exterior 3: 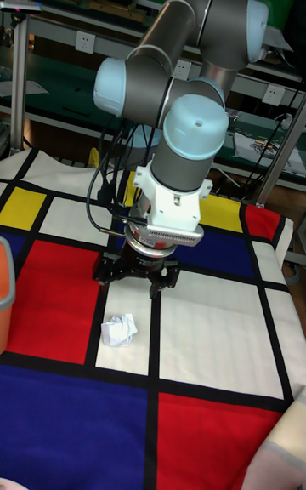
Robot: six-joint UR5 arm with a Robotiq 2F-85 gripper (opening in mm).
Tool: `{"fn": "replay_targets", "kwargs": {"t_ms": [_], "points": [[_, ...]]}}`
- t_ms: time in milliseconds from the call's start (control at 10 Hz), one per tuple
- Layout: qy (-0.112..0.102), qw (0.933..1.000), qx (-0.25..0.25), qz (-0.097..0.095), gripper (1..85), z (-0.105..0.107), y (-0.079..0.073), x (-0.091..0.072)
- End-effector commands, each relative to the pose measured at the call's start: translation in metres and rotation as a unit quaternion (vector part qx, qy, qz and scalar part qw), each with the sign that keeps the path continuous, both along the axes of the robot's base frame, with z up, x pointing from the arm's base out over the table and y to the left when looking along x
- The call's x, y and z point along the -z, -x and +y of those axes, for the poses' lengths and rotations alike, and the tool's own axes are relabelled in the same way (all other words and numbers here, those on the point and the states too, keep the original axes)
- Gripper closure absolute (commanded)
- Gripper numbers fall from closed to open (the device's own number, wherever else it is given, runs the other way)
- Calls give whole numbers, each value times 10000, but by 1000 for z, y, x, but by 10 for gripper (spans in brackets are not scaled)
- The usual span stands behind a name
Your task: Put the garbage in the trash can
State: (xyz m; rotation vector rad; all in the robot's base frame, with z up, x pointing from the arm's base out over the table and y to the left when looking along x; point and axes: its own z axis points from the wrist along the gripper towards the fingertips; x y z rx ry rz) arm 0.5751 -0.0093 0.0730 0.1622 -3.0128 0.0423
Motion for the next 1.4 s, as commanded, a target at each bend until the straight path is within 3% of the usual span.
{"fn": "replay_targets", "kwargs": {"t_ms": [0, 500, 1300], "points": [[-134, 9996, -24, -229, 7, 0, -20, 14], [-228, 9989, -57, -412, 7, -2, -39, 36], [-191, 9986, -175, -463, 17, -8, -40, 54]]}}
